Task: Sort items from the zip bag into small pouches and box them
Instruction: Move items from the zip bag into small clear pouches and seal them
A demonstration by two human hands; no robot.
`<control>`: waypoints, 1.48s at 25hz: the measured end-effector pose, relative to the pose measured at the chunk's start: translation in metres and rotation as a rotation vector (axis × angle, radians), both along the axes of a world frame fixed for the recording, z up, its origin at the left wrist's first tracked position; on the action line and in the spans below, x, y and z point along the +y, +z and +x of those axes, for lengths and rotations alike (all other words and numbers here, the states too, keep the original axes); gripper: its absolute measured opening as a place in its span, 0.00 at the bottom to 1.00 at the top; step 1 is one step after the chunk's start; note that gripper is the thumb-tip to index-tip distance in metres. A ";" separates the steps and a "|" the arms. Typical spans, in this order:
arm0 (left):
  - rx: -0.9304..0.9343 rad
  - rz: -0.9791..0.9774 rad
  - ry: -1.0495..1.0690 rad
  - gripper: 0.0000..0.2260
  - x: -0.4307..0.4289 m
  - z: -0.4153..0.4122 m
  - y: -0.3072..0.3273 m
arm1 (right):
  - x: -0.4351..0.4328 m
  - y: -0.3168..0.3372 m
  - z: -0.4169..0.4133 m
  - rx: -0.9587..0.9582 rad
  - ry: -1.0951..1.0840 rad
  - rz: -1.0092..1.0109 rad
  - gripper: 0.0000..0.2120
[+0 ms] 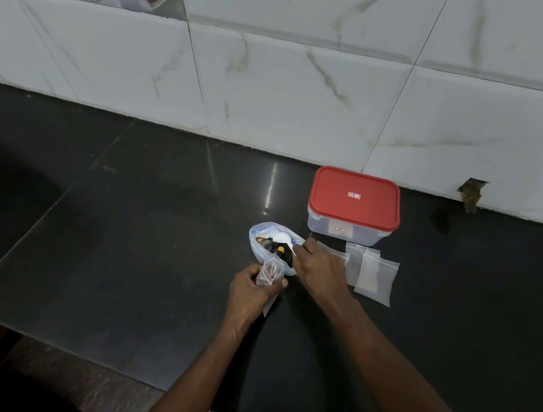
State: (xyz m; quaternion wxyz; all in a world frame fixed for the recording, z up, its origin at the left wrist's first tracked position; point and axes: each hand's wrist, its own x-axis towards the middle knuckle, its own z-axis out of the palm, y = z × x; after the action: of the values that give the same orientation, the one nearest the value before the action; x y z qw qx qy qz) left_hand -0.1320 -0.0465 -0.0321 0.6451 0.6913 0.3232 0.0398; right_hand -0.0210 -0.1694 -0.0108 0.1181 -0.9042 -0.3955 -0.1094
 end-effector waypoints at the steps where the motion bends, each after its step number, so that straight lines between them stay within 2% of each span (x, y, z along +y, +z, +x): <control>1: -0.003 -0.005 0.000 0.15 0.000 0.000 0.000 | 0.000 -0.001 -0.001 -0.019 0.008 -0.041 0.08; 5: -0.008 -0.024 0.006 0.18 0.000 0.000 -0.004 | 0.000 -0.003 -0.003 0.022 0.057 -0.145 0.07; 8: -0.016 -0.045 0.015 0.16 -0.002 0.000 -0.008 | 0.001 0.000 0.000 0.101 0.015 -0.121 0.04; 10: -0.020 -0.040 0.020 0.12 -0.004 -0.001 -0.010 | 0.004 0.004 0.003 0.196 -0.020 -0.061 0.07; 12: -0.020 -0.031 0.031 0.09 -0.004 -0.002 -0.012 | 0.007 0.011 0.006 0.347 -0.088 0.032 0.08; 17: -0.015 -0.031 0.007 0.11 -0.005 0.000 -0.009 | 0.013 0.022 0.016 0.762 -0.437 0.379 0.04; 22: 0.000 0.013 0.021 0.19 -0.003 0.004 -0.004 | 0.004 0.027 0.014 0.999 -0.592 0.676 0.06; 25: 0.001 0.050 0.033 0.17 0.003 0.007 -0.001 | -0.001 0.033 0.011 1.054 -0.622 0.805 0.07; 28: 0.022 0.081 0.043 0.17 0.008 0.011 0.004 | -0.006 0.044 0.006 0.965 -0.570 0.854 0.08; 30: 0.018 0.084 0.048 0.17 0.010 0.013 0.006 | -0.009 0.055 -0.006 0.809 -0.453 0.830 0.06; 32: 0.015 0.084 0.042 0.17 0.011 0.015 0.006 | -0.009 0.056 -0.025 0.550 -0.263 0.762 0.03; 35: 0.018 0.086 0.041 0.14 0.010 0.015 0.007 | -0.014 0.034 -0.046 0.010 0.038 0.451 0.05; 37: 0.012 0.077 0.046 0.13 0.009 0.015 0.009 | -0.020 0.020 -0.049 -0.227 0.155 0.309 0.07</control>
State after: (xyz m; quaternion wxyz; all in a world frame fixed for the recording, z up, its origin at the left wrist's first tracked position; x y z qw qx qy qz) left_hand -0.1172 -0.0375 -0.0228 0.6151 0.7081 0.3410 0.0630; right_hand -0.0702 -0.1892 0.0088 0.2179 -0.8241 -0.4532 -0.2607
